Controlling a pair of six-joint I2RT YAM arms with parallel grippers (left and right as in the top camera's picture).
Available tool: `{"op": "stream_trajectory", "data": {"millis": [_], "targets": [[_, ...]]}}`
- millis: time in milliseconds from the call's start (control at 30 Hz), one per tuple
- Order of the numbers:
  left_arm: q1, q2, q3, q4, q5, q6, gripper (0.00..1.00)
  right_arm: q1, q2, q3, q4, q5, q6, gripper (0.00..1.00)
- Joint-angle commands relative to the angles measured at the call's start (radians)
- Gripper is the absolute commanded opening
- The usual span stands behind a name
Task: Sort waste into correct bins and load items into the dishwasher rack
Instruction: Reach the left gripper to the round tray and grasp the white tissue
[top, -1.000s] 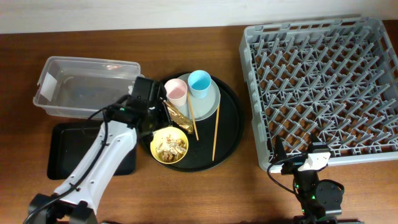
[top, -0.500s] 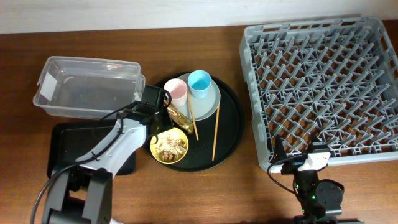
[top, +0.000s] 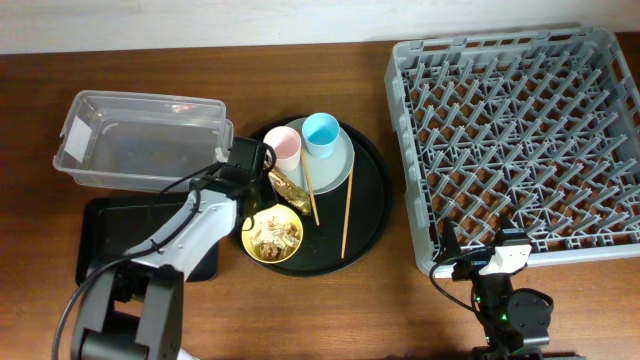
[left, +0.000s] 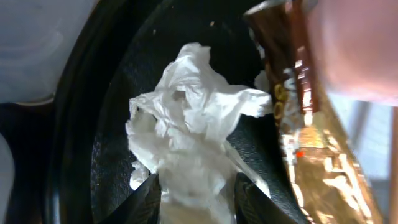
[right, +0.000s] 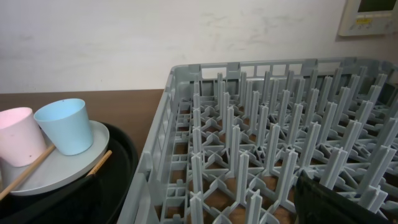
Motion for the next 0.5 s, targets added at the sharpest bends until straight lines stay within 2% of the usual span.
{"op": "stream_trajectory", "data": {"millis": [0,67,167,300,467], "targets": [[-0.005,0.035,-0.007,0.0,-0.009,0.001,0.21,-0.005,-0.006,-0.005,-0.005,0.012,0.003,0.98],[-0.005,0.035,-0.006,-0.002,0.002,0.001,0.01,-0.005,-0.006,-0.005,-0.005,0.012,0.003,0.98],[-0.005,0.005,0.031,-0.048,0.0,0.007,0.0,-0.005,-0.006,-0.005,-0.005,0.012,0.003,0.98],[-0.005,-0.109,0.131,-0.201,-0.003,0.033,0.01,-0.005,-0.006,-0.005,-0.005,0.012,0.003,0.98],[-0.005,-0.232,0.134,-0.223,-0.005,0.04,0.0,-0.005,-0.006,-0.005,-0.005,0.012,0.003,0.98]]}}
